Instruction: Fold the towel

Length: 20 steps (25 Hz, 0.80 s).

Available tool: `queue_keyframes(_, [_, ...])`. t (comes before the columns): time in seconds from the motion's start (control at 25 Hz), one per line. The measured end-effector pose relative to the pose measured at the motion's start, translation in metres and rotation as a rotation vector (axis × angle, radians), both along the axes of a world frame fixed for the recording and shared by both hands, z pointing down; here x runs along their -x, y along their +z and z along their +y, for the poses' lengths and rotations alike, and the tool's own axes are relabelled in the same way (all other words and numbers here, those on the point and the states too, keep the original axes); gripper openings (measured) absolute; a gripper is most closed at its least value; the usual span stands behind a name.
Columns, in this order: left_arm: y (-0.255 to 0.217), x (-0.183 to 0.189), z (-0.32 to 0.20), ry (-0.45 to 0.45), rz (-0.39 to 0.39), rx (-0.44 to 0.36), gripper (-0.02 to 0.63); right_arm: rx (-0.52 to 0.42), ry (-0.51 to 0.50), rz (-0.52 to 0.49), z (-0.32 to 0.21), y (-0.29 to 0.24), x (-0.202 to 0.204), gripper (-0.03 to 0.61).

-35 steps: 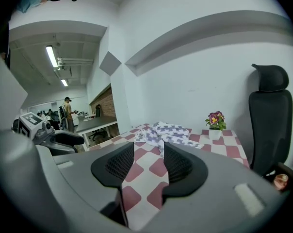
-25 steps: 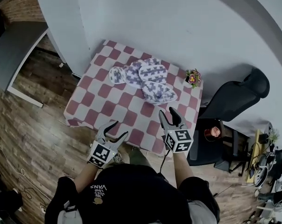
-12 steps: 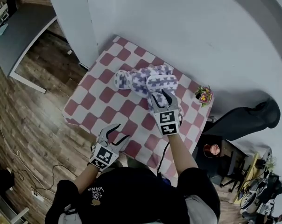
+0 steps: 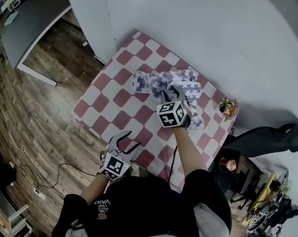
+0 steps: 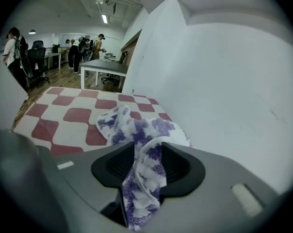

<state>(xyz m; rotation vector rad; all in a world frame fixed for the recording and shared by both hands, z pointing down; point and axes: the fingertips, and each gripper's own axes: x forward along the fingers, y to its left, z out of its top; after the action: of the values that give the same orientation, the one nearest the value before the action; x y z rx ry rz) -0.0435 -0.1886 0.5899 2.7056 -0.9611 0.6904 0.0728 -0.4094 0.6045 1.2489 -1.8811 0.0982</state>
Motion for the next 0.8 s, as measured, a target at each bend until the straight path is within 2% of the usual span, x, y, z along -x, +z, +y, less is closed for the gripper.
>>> queue_keyframes(0.08, [0.001, -0.001, -0.001, 0.002, 0.002, 0.001, 0.215, -0.001, 0.025, 0.006, -0.003, 0.002, -0.006, 0.165])
queue_keyframes(0.2, [0.002, -0.006, -0.003, 0.021, 0.005, 0.002, 0.215, -0.04, 0.064, -0.041, -0.003, -0.01, -0.014, 0.027])
queue_keyframes(0.52, [-0.002, -0.046, -0.008, 0.142, 0.018, -0.026, 0.215, -0.099, 0.197, -0.28, 0.012, -0.06, -0.068, 0.021])
queue_keyframes(0.68, [-0.006, -0.081, -0.009, 0.254, 0.012, -0.07, 0.215, -0.106, 0.301, -0.423, 0.03, -0.083, -0.117, 0.02])
queue_keyframes(0.8, [-0.008, -0.116, -0.01, 0.36, -0.02, -0.13, 0.215, -0.12, 0.372, -0.47, 0.048, -0.094, -0.157, 0.02])
